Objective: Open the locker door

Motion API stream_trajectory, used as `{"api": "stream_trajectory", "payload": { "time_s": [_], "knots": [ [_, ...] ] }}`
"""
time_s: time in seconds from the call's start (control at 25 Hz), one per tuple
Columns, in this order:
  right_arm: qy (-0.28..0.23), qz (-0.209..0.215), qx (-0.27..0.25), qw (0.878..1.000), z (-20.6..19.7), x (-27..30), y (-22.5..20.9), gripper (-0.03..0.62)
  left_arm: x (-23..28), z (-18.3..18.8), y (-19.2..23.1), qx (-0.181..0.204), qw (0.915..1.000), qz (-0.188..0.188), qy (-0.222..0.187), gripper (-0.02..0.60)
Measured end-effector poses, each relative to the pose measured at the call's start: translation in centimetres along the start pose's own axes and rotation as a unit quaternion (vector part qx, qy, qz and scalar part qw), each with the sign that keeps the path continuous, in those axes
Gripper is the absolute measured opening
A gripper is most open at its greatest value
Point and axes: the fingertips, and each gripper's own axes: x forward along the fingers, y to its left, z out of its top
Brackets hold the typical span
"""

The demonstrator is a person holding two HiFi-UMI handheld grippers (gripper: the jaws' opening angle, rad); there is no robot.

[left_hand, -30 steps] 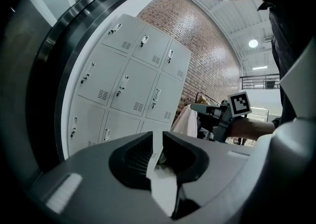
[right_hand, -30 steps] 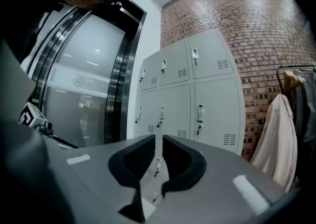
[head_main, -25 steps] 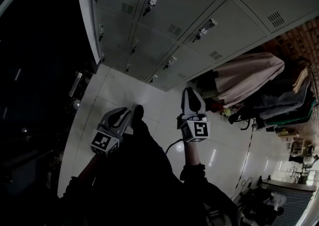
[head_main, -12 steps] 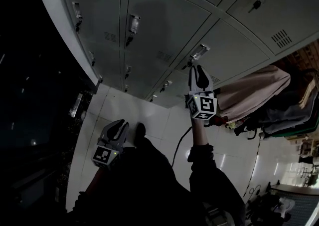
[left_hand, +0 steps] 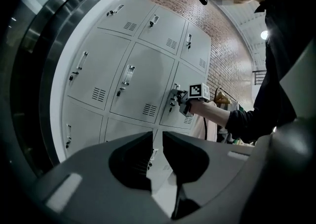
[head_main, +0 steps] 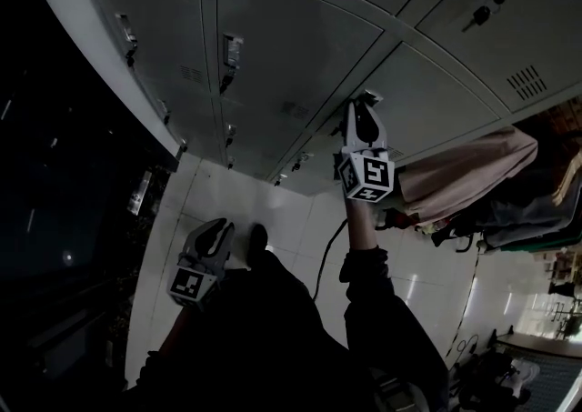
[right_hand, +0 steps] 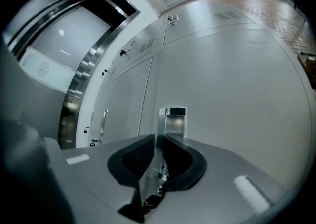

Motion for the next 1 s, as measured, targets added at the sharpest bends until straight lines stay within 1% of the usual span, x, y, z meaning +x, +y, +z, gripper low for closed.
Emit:
{"api": "stream_trajectory", "payload": {
  "time_s": [0.12, 0.2, 0.28, 0.36, 0.4, 0.48, 0.6, 0.72, 0.84, 1.0],
  "knots": [
    [0.006, 0.027, 0.001, 1.0, 0.3, -2.2, 1.1, 0.052, -0.7, -0.1, -0.9, 0.005, 0.9999, -0.015, 0.0, 0.081],
    [0.001, 0.042, 0.003, 0.999, 0.7, -4.9, 2.3, 0.054, -1.5, -0.3, -1.5, 0.007, 0.9997, -0.024, 0.001, 0.081],
    [-0.008, 0.045, 0.011, 0.999, 1.2, -8.6, 3.0, 0.059, -2.6, -0.7, -2.1, 0.009, 0.9994, -0.034, 0.0, 0.081],
    [-0.015, 0.02, 0.013, 1.0, 1.8, -13.0, 2.8, 0.059, -4.2, -1.1, -2.8, 0.013, 0.999, -0.043, -0.004, 0.08],
    [-0.016, -0.002, 0.01, 1.0, 1.9, -15.2, 2.4, 0.03, -5.1, -1.4, -3.2, 0.016, 0.9987, -0.048, -0.005, 0.081],
    [-0.009, -0.037, 0.004, 0.999, 1.7, -19.4, 1.2, 0.023, -7.2, -2.0, -3.9, 0.019, 0.9981, -0.058, -0.006, 0.081],
    [0.008, -0.062, -0.012, 0.998, 1.9, -24.1, 1.1, 0.008, -10.4, -3.6, -5.2, 0.02, 0.9972, -0.072, -0.002, 0.081],
    [0.016, -0.087, -0.023, 0.996, 2.4, -29.2, 2.5, 0.005, -13.5, -5.6, -6.9, 0.016, 0.9956, -0.091, 0.013, 0.081],
    [0.033, -0.098, -0.007, 0.995, 1.5, -33.4, 5.0, 0.002, -15.8, -7.3, -8.5, 0.005, 0.9938, -0.107, 0.03, 0.08],
    [0.051, -0.092, 0.024, 0.994, 0.6, -36.2, 8.4, 0.002, -17.2, -8.6, -10.5, 0.001, 0.9908, -0.128, 0.045, 0.08]
  ]
}}
